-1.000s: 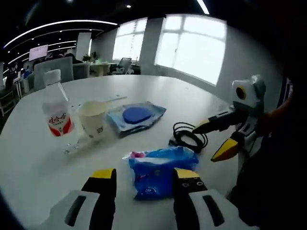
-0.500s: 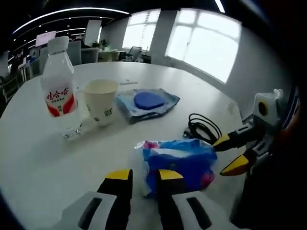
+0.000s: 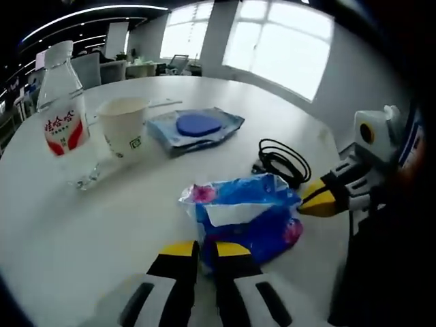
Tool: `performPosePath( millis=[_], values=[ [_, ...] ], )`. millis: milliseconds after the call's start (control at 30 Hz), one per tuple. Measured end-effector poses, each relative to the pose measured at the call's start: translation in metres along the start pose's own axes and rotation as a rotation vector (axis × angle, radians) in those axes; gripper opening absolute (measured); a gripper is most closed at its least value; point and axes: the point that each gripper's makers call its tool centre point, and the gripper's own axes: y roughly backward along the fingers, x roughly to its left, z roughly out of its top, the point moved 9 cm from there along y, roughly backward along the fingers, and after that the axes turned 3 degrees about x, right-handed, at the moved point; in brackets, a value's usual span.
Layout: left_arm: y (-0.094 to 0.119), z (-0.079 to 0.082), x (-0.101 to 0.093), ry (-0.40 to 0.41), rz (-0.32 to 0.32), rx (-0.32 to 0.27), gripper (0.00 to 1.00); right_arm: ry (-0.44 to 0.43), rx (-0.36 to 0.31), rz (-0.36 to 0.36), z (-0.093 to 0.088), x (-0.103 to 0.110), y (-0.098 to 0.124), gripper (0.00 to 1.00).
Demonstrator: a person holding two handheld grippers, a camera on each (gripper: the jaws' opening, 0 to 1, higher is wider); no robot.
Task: Arrange the tabletop items into an orderly group along one side of the table until the central work area is clear of visible clutter.
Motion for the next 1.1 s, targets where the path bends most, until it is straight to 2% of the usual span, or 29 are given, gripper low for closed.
performPosePath(
  millis=[100,233,333,500,600,667,767,933,1100],
  values=[
    [0.001,0.000,-0.002,0.015,0.010,0.004,0.01,-0.010,0.000,0.007,-0.001,0.000,0.001,0.00],
    [0.003,-0.001,-0.012,-0.012,0.024,-0.001,0.00,-0.011,-0.002,0.013,-0.001,0.001,0.005,0.00],
    [0.006,-0.003,-0.012,-0.005,0.029,-0.014,0.00,-0.012,0.004,0.009,0.000,0.000,0.009,0.00],
    [0.019,0.002,-0.025,0.027,0.053,-0.055,0.00,0.006,0.002,-0.021,0.007,-0.002,0.020,0.00],
    [0.024,0.005,-0.031,0.059,0.062,-0.078,0.00,-0.020,0.000,-0.039,0.012,-0.009,0.029,0.00],
    [0.027,0.008,-0.036,0.070,0.072,-0.082,0.00,-0.058,-0.004,-0.038,0.015,-0.013,0.033,0.00],
    [0.028,0.009,-0.042,0.091,0.085,-0.066,0.00,-0.058,-0.010,-0.049,0.021,-0.018,0.038,0.00],
    [0.034,0.020,-0.051,0.130,0.130,-0.105,0.00,-0.037,-0.009,-0.057,0.028,-0.026,0.043,0.00],
    [0.037,0.038,-0.064,0.139,0.147,-0.128,0.00,-0.026,-0.022,-0.072,0.037,-0.033,0.053,0.00]
  ],
)
